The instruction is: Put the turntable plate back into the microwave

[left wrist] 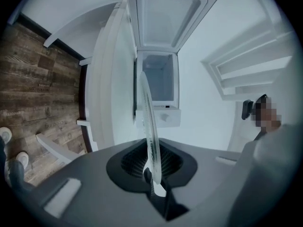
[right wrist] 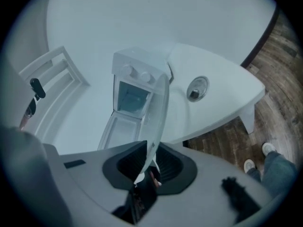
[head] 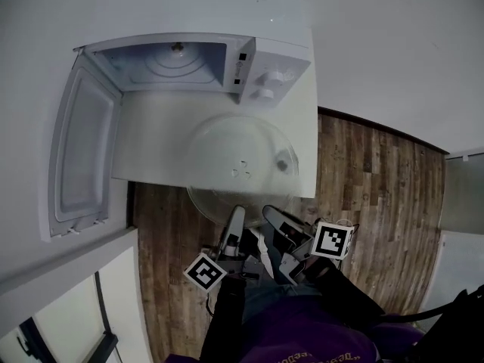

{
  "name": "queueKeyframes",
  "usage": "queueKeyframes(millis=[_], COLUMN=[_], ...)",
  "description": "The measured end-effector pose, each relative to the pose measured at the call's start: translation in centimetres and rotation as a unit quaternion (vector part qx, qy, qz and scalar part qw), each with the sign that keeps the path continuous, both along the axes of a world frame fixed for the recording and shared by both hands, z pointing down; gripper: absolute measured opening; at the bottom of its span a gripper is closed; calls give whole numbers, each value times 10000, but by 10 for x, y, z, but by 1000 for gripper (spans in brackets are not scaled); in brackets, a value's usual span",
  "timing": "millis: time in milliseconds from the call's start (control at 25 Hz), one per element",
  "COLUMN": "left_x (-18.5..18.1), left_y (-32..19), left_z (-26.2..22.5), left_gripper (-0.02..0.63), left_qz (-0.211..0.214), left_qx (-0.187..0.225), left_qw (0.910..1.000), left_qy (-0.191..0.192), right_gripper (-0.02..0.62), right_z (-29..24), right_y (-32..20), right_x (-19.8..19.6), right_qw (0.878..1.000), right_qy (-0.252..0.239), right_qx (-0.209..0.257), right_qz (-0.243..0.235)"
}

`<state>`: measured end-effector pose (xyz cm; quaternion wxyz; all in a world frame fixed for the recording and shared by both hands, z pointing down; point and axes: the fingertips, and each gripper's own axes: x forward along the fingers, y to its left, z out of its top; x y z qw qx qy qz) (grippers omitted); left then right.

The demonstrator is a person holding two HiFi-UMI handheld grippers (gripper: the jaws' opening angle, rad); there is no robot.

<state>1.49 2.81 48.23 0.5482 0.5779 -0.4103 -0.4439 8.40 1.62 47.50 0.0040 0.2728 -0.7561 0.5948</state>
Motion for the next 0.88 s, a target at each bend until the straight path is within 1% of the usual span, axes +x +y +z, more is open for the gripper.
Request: queueKeyframes(millis=[200,400,560,680,880], left_x=[-32,-60,-77,-84,-92], left_y=[6,9,8,4,-3], left_z=[-12,-23,-31,-35,-32], left_gripper=[38,38,40,40,43], left_qz=[-424,-748,-915,-1039,-1098], left_qx=[122,199,255,298,174], left_qw=[9990,9969,9951,9938,9929], left_qy=[-79,-149,-276,-265,-425], right_gripper=[66,66,67,67,67], right_z=[-13,-23,-30,-33,-33], right_y=[0,-1,-4,-9,-19], right_x=[-34,-62,-80,-87,-95], right_qw=[9987,9965,9949,9936,9932], right_qy=[-4,-104,-242,-283,-375], right_qx=[179,325,386,446,345], right_qz=[-478,-768,-903,-999,-1049])
